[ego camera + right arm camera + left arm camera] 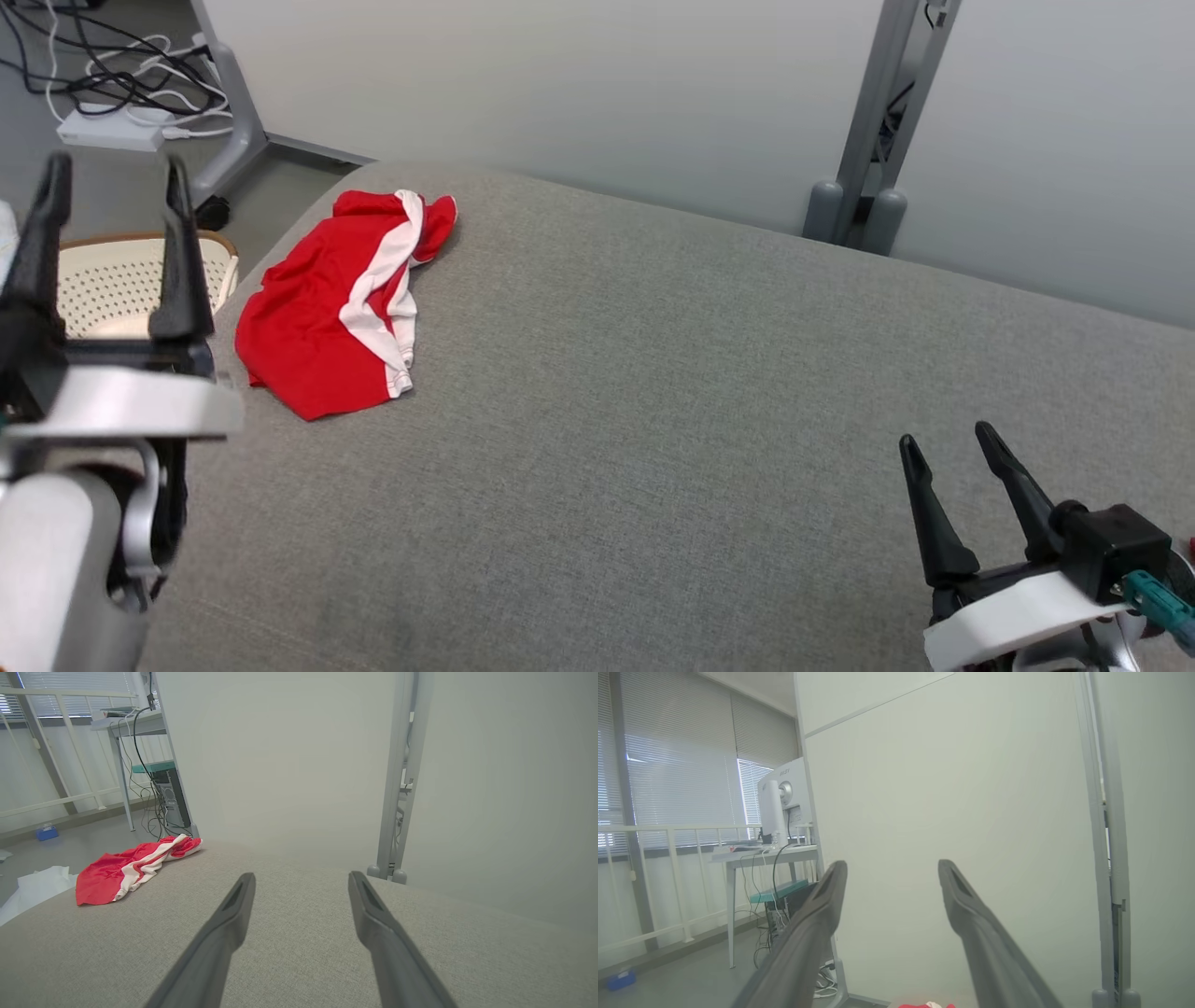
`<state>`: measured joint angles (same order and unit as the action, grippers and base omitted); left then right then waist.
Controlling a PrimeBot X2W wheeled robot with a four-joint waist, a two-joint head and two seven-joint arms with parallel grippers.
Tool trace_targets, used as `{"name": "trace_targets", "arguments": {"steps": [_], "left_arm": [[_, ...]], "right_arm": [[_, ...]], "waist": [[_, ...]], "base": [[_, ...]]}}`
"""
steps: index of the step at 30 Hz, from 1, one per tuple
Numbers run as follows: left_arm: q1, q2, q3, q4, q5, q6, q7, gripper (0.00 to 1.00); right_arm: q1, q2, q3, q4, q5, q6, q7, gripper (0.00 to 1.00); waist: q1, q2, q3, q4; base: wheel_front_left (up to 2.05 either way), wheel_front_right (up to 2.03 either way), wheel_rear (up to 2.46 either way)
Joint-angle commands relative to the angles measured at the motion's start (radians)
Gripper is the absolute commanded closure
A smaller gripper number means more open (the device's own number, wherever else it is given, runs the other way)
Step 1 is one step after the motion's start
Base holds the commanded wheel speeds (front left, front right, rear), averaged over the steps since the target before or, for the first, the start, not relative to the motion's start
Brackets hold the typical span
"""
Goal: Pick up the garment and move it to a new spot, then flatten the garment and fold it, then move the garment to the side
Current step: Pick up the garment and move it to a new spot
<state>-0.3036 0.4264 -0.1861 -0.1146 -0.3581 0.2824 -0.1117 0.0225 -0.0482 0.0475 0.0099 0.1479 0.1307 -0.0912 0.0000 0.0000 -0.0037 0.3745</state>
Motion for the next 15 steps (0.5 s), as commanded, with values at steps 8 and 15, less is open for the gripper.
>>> {"name": "trace_targets", "arguments": {"steps": [8, 15], "left_arm": [[-0.271, -0.007, -0.017, 0.349, -0.081, -0.112, 0.099, 0.0], [-0.389, -0.042, -0.036, 0.768, -0.157, -0.211, 0.17, 0.0]], "right_arm": [[-0.073, -0.017, 0.025, -0.041, -0.021, 0.0, 0.031, 0.0], [-0.129, -0.042, 0.035, -0.063, -0.023, 0.0, 0.044, 0.0]], "waist": [[0.0, 0.0, 0.145, -0.12], [0.0, 0.0, 0.267, -0.194]], "base": [[0.0, 0.0, 0.0], [0.0, 0.0, 0.0]]}}
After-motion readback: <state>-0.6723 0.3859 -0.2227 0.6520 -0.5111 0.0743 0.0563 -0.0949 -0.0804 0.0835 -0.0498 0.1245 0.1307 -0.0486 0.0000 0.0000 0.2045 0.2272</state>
